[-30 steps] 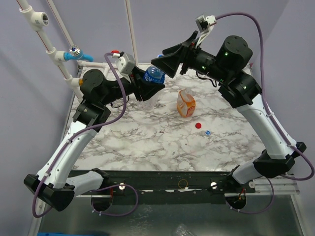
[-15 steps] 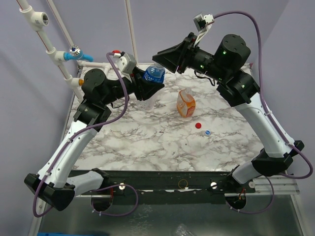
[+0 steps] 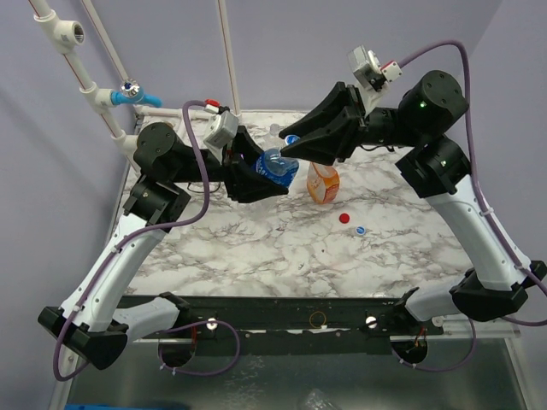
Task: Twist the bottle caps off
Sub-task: Unscrew the bottle cap from the plastic bottle.
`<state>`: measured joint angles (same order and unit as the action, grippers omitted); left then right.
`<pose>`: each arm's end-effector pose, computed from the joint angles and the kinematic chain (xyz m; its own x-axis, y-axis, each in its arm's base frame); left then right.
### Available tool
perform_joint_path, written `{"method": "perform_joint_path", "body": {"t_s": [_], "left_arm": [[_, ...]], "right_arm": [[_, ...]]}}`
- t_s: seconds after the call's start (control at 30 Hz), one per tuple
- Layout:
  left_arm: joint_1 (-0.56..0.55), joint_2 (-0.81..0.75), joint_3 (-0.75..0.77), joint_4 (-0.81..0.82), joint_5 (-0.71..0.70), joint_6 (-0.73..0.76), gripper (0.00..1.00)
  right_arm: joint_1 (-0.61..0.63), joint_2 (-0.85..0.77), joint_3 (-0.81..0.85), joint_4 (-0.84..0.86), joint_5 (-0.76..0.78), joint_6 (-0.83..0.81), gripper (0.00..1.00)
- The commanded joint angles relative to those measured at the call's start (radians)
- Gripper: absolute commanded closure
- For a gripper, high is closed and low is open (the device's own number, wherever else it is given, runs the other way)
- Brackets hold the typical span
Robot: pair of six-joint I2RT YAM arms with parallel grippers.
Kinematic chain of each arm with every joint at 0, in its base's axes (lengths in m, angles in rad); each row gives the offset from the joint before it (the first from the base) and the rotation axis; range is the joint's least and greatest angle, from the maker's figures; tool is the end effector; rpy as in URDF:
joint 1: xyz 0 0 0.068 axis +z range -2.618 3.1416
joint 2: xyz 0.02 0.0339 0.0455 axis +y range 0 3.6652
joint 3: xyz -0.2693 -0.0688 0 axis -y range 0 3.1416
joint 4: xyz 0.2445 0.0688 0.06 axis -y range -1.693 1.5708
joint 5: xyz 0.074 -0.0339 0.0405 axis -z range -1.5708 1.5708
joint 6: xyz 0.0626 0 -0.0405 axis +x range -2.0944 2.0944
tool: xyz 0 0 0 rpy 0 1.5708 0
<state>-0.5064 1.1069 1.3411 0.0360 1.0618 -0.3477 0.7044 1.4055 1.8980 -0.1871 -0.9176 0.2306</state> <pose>0.1695 -0.1565 0.4973 -0.1118 -0.1278 -0.9855 0.9936 -0.0272 -0.1092 0.1733 0.2125 0.5813 0.0012 0.1833 -0.9831 -0.9974 -0.0712 -0.0145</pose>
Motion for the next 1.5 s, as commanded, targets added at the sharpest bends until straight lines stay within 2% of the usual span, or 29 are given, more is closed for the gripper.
{"method": "perform_joint_path", "body": {"t_s": [0.0,0.03,0.07,0.2,0.23,0.27,0.4,0.6,0.73,0.9,0.97,1.0,1.07,1.2,1.27,1.37,1.43,1.47], "left_arm": [[0.013,0.002,0.036,0.038,0.061,-0.077,1.00],[0.013,0.000,0.035,0.039,0.050,-0.069,1.00],[0.014,-0.001,0.031,0.039,0.035,-0.058,1.00],[0.017,-0.002,0.018,0.015,-0.078,0.007,1.00],[0.019,-0.003,0.014,0.009,-0.111,0.023,1.00],[0.020,-0.002,0.012,0.002,-0.151,0.042,1.00],[0.023,0.001,0.001,-0.023,-0.308,0.102,1.00],[0.022,0.015,-0.002,-0.034,-0.443,0.139,1.00],[0.022,0.019,-0.002,-0.034,-0.444,0.138,1.00],[0.022,0.021,0.001,-0.056,-0.439,0.137,1.00],[0.022,0.020,0.000,-0.056,-0.438,0.137,1.00],[0.022,0.020,-0.003,-0.056,-0.436,0.135,1.00],[0.022,0.019,-0.006,-0.056,-0.430,0.136,1.00],[0.022,0.019,-0.013,-0.056,-0.408,0.133,1.00],[0.022,0.019,-0.014,-0.056,-0.401,0.129,1.00],[0.022,0.014,-0.013,-0.054,-0.364,0.117,1.00],[0.022,0.010,-0.013,-0.051,-0.300,0.101,1.00],[0.022,0.008,-0.012,-0.048,-0.264,0.087,1.00]], "right_arm": [[0.019,-0.029,-0.025,-0.011,-0.228,0.007,0.99],[0.018,-0.034,-0.033,-0.006,-0.191,0.006,0.99],[0.019,-0.039,-0.040,-0.011,-0.132,-0.001,0.94],[0.018,-0.057,-0.052,-0.041,0.346,0.005,0.21],[0.018,-0.059,-0.049,-0.043,0.439,0.010,0.06],[0.020,-0.059,-0.044,-0.039,0.480,0.017,0.00],[0.021,-0.019,0.027,-0.061,0.512,0.072,0.00],[0.036,0.141,0.239,-0.260,0.583,0.091,0.00],[0.045,0.177,0.257,-0.278,0.591,0.085,0.04],[0.045,0.167,0.237,-0.237,0.593,0.093,0.28],[0.045,0.152,0.212,-0.211,0.595,0.097,0.45],[0.046,0.142,0.199,-0.194,0.595,0.098,0.50],[0.046,0.124,0.170,-0.172,0.594,0.099,0.56],[0.046,0.113,0.158,-0.160,0.566,0.089,0.56],[0.046,0.109,0.154,-0.153,0.554,0.086,0.66],[0.045,0.085,0.131,-0.127,0.505,0.061,0.91],[0.045,0.052,0.101,-0.096,0.434,0.026,0.99],[0.046,0.039,0.092,-0.086,0.397,0.011,0.99]]}}
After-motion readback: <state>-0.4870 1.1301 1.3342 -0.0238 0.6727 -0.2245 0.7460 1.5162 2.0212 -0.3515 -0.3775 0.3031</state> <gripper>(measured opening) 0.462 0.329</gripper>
